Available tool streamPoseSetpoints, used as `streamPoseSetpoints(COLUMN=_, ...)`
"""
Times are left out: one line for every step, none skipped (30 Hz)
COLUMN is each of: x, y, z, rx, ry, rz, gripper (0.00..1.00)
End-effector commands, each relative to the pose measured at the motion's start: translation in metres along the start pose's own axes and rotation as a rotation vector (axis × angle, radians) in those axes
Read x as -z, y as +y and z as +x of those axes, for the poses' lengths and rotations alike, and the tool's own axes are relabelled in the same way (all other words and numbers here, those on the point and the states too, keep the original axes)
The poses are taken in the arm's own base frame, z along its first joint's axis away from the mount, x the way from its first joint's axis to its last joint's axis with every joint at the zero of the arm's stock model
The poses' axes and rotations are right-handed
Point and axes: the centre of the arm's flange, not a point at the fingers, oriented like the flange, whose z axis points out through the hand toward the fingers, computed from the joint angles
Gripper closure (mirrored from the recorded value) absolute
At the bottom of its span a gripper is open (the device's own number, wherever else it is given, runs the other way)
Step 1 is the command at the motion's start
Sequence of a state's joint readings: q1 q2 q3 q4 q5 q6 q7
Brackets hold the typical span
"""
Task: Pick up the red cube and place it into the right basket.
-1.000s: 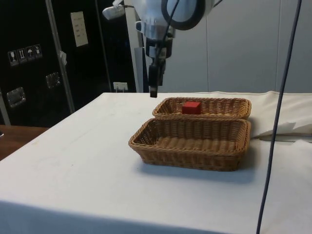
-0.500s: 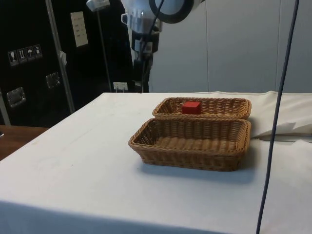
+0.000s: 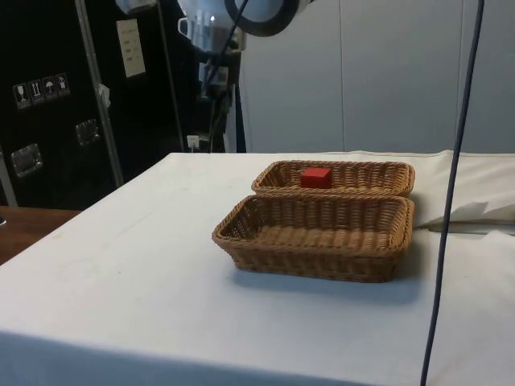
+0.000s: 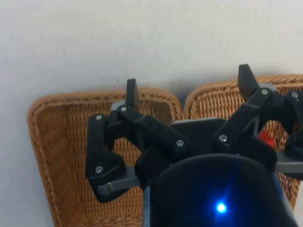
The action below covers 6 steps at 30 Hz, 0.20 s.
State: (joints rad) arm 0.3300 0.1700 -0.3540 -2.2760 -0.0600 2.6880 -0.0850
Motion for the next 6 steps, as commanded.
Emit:
streamPoseSetpoints(x=-0.0005, y=-0.0047, z=0.0047, rx=-0.006, ry=-0.003, rz=0.007, gripper=0.00)
streamPoseSetpoints(x=-0.0008, y=-0.0057, z=0.0064, rx=-0.008, ry=-0.001, rz=0.007, gripper=0.00)
streamPoseSetpoints(x=-0.0010, y=-0.0067, z=0.0077, rx=-0.010, ry=0.000, rz=0.008, gripper=0.00)
streamPoseSetpoints(x=-0.0007, y=-0.0081, z=0.0091, rx=-0.013, ry=0.001, rz=0.010, gripper=0.00)
streamPoseSetpoints(x=-0.0007, y=-0.0085, z=0.0101, rx=-0.018, ry=0.002, rz=0.011, gripper=0.00)
streamPoseSetpoints(x=-0.0018, y=-0.0065, z=0.0090, rx=-0.010, ry=0.006, rz=0.000, gripper=0.00)
